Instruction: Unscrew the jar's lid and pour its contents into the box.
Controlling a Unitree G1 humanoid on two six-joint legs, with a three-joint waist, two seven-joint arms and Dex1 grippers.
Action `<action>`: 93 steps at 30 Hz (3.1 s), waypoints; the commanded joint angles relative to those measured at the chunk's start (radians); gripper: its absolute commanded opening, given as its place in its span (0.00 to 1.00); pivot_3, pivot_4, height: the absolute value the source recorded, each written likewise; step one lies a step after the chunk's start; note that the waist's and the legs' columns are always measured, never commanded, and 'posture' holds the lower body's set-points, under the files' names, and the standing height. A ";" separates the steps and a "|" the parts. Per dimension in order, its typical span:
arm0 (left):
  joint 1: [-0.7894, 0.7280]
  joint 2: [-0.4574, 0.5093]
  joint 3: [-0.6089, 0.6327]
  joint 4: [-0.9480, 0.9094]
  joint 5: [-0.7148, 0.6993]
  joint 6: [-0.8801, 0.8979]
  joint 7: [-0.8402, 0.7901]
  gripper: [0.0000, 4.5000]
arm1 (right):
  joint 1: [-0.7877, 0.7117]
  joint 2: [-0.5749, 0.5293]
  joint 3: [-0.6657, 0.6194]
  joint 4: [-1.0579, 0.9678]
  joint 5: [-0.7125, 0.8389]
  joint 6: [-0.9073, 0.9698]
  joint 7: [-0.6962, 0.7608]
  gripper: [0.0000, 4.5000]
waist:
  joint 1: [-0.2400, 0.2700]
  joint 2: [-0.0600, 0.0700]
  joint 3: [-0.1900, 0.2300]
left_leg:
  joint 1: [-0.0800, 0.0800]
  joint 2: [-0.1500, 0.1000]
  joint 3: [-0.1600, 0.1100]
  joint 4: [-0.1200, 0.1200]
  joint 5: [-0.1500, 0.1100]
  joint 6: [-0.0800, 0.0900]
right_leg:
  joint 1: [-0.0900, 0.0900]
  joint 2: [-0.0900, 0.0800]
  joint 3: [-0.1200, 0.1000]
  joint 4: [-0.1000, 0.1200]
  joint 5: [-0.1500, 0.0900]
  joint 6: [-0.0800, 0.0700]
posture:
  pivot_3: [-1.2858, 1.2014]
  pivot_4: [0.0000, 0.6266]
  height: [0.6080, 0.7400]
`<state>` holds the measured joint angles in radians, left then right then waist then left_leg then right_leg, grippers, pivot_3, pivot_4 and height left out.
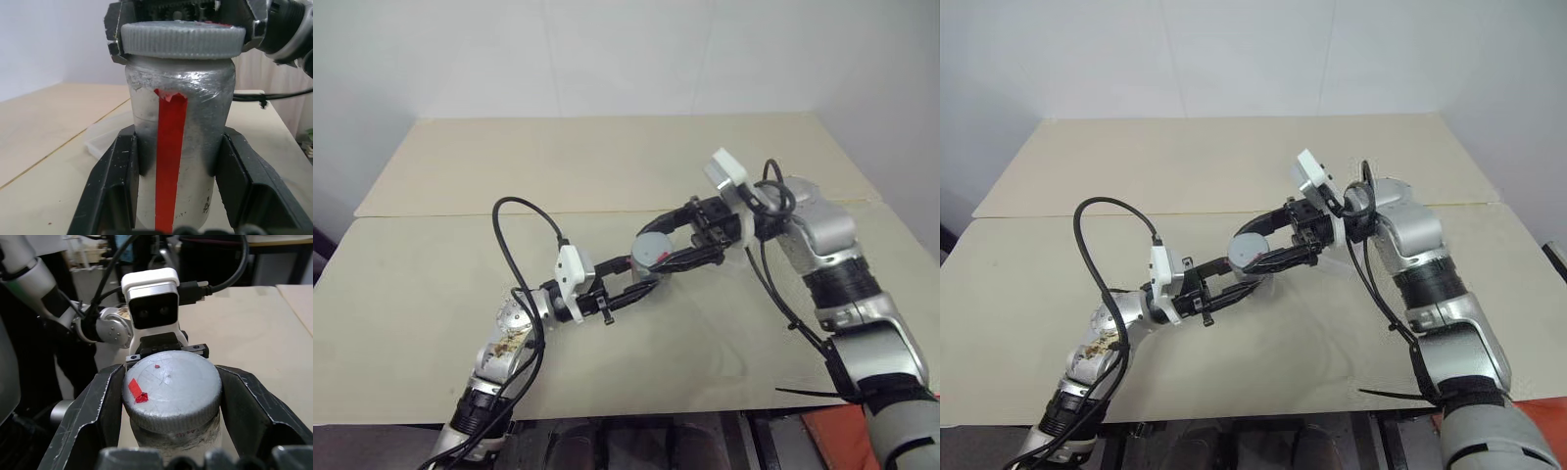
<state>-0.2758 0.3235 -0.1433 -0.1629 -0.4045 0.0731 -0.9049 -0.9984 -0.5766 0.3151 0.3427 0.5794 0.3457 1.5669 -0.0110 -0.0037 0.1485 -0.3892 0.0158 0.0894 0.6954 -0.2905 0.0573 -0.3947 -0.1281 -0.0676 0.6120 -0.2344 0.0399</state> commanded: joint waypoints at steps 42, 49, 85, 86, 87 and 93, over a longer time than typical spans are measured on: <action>-0.144 -0.081 0.024 0.270 0.141 -0.181 0.105 0.41 | 0.669 0.370 -0.038 -1.070 -0.477 0.295 -1.424 1.00 | 0.016 0.000 0.000 | -0.004 -0.001 0.001 0.000 0.003 -0.005 | -0.007 0.002 0.000 0.002 0.000 -0.001 | 0.52 0.24 1.00; -0.119 -0.076 0.022 0.231 0.136 -0.171 0.119 0.41 | 0.669 0.387 -0.051 -1.022 -0.487 0.273 -1.402 1.00 | 0.008 0.001 0.000 | -0.004 -0.001 0.001 0.000 0.003 -0.005 | -0.007 0.002 0.000 0.003 0.000 -0.001 | 0.52 0.24 1.00; -0.100 -0.060 0.008 0.209 0.121 -0.156 0.096 0.41 | 0.667 0.391 -0.105 -0.983 -0.451 0.239 -1.322 0.62 | 0.000 0.001 0.000 | -0.004 -0.001 0.001 0.000 0.003 -0.005 | -0.007 0.002 0.001 0.003 0.000 -0.001 | 0.52 0.24 1.00; -0.097 -0.056 0.007 0.204 0.113 -0.155 0.083 0.41 | 0.664 0.376 -0.130 -0.976 -0.408 0.239 -1.274 0.62 | 0.000 0.001 0.000 | -0.004 -0.001 0.001 0.000 0.003 -0.005 | -0.007 0.002 0.001 0.003 0.000 -0.001 | 0.52 0.24 1.00; -0.096 -0.053 0.006 0.201 0.108 -0.153 0.074 0.41 | 0.661 0.365 -0.148 -0.972 -0.376 0.239 -1.239 0.62 | 0.000 0.000 0.000 | -0.004 -0.001 0.001 0.000 0.003 -0.005 | -0.007 0.002 0.001 0.003 0.000 -0.001 | 0.52 0.24 1.00; -0.088 -0.038 0.009 0.161 0.077 -0.126 0.026 0.41 | 0.629 0.194 -0.265 -0.834 -0.159 0.154 -0.871 0.62 | -0.001 0.000 0.000 | -0.004 -0.001 0.001 0.000 0.003 -0.004 | -0.006 0.002 0.001 0.002 0.000 -0.001 | 0.52 0.24 1.00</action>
<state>-0.3572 0.2813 -0.1498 0.0479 -0.2943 -0.0501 -0.8691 -0.3433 -0.3631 0.0831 -0.5039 0.3565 0.5484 0.6001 -0.0115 -0.0033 0.1483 -0.3934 0.0146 0.0902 0.6953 -0.2875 0.0534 -0.4012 -0.1262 -0.0668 0.6145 -0.2342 0.0392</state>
